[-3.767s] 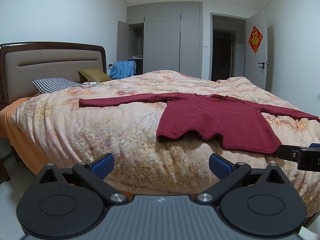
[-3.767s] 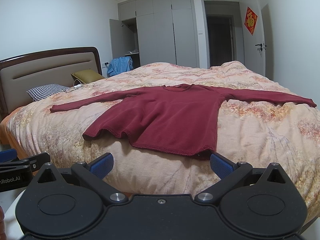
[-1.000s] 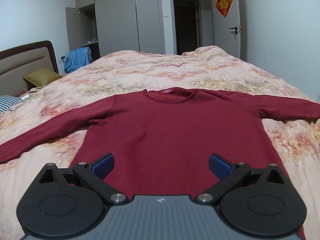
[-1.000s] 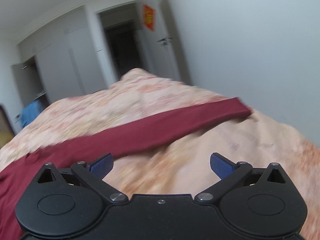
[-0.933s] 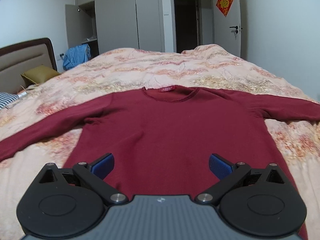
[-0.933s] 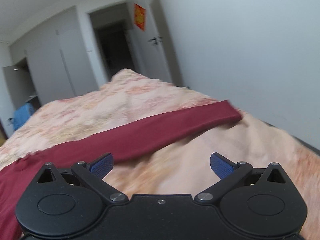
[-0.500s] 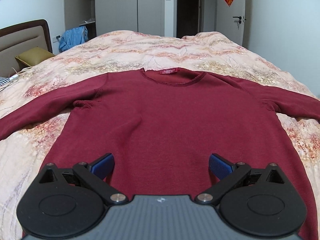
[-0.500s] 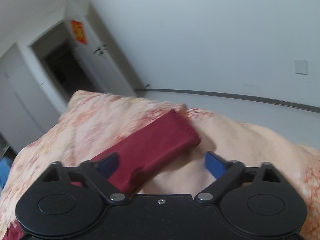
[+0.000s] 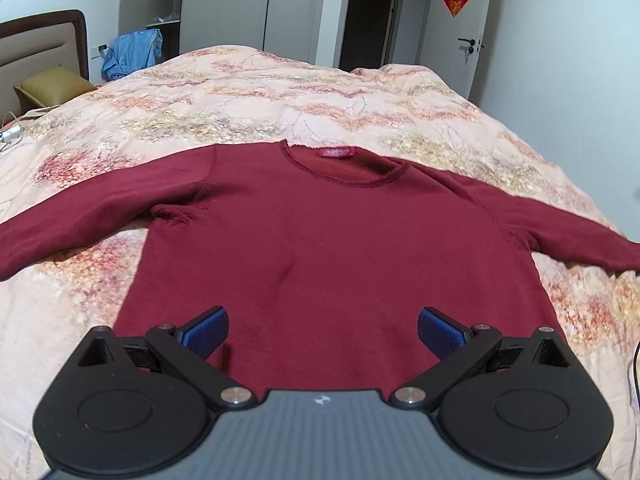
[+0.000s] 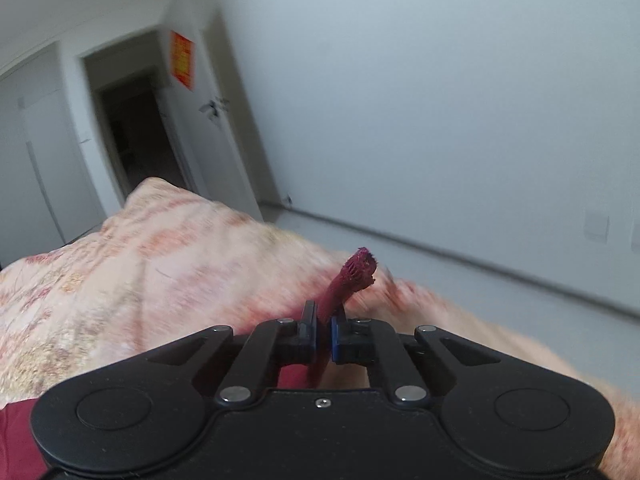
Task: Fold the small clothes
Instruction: 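Grasp a sweater sleeve cuff with the right gripper and fold it across the body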
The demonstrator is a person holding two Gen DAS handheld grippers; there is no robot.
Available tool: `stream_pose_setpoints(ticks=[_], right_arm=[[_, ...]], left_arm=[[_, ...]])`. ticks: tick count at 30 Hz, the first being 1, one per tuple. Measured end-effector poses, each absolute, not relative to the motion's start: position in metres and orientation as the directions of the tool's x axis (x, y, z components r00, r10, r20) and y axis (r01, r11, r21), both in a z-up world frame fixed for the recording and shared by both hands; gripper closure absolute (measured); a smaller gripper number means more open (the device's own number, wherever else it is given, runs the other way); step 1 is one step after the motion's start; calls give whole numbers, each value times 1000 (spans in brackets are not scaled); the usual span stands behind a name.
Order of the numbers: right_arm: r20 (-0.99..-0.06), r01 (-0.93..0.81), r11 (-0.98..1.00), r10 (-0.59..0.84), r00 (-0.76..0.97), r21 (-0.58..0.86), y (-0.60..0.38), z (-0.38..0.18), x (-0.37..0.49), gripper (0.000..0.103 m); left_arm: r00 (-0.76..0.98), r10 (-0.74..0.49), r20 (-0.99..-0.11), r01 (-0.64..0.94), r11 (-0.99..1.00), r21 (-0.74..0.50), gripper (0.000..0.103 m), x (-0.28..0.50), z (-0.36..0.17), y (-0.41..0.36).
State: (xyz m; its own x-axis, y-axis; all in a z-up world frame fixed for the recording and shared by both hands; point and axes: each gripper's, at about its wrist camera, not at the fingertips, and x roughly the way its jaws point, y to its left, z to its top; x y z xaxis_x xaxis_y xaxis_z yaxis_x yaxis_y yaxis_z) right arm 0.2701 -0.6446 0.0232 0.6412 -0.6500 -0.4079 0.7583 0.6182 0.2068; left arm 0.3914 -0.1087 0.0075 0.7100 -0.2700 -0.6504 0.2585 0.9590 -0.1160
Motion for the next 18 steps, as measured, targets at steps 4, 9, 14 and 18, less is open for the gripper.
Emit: stream_pose_setpoints(ticks=[4,9,14,18], right_arm=[[-285,653,753,-611,739,78,-590,60,297,97],[-192,459,886,-463,865,-67,-499,94,345,98],[-155,260,951,-286,946,-168,-402,106,393,98],[-171,135,974,-167,971,-183,-329,100,423,98]], left_arm=[[719,-273,-639,250,960,-129,0,392,14,-94],[741,-262,-619,234,964,-128,0,393,24,-76],[763,-244,-599,206,970,-132,0,392,32,-54],[781,-224,-583,178,975,-136,0,391,36,-36]])
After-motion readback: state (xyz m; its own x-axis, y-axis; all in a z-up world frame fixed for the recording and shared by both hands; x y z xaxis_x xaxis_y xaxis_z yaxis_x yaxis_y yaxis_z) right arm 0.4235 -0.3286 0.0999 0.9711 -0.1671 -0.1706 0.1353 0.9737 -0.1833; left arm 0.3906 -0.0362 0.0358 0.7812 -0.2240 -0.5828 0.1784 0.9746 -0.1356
